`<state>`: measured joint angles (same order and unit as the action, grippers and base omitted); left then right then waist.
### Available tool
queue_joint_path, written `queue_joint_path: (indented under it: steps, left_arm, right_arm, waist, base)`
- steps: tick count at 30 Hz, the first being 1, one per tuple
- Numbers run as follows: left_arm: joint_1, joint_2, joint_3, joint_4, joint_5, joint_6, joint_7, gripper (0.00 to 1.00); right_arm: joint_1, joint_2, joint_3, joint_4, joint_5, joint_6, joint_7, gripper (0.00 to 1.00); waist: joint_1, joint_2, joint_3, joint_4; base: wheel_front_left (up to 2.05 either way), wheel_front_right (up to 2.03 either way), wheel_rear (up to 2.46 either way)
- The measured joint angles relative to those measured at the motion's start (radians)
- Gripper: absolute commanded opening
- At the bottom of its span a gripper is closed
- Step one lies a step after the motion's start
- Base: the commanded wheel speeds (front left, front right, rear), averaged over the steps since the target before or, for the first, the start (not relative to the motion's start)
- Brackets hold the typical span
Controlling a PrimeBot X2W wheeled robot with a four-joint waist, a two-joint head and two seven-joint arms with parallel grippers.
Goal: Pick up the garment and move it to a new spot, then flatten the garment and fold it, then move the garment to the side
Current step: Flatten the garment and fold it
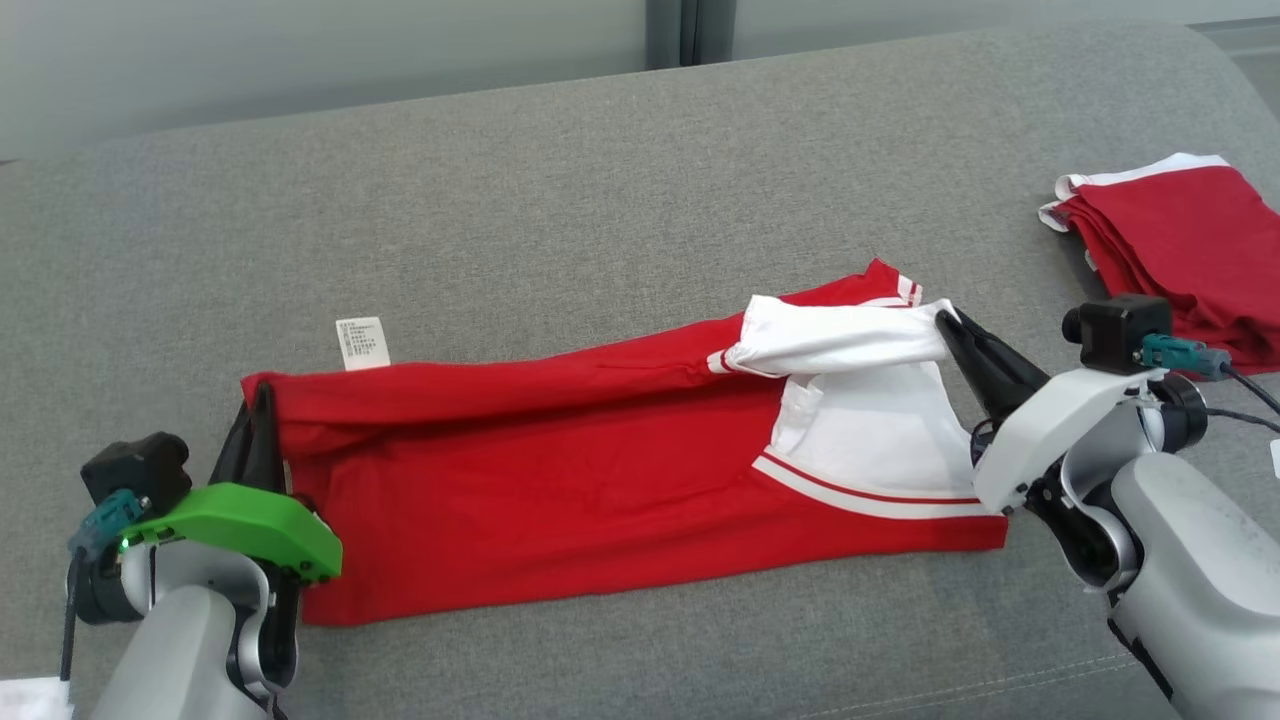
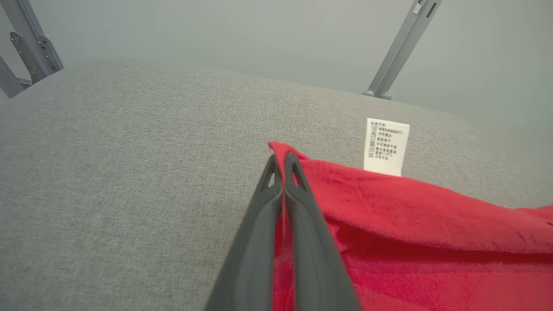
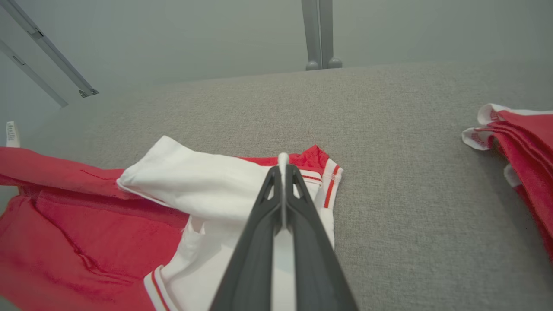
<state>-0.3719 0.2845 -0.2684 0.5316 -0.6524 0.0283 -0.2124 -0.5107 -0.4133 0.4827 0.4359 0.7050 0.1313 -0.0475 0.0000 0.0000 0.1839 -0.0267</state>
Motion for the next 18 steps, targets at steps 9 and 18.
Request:
queue_joint_path:
  steps: [9,18]
  left_arm:
    - [0.092,-0.019,-0.007,-0.009,-0.024,0.025,0.009,0.00]
    - [0.107,-0.027,-0.018,0.038,-0.027,0.025,0.000,0.00]
  right_arm:
    - [0.112,0.049,-0.065,-0.015,-0.066,0.000,-0.011,0.00]
    - [0.140,0.091,-0.082,0.019,-0.116,0.000,-0.027,0.00]
  waist:
    - [0.0000,0.0000,-0.008,-0.019]
    - [0.0000,0.0000,-0.024,-0.021]
  base:
    - [0.00,0.00,0.00]
    - [0.00,0.00,0.00]
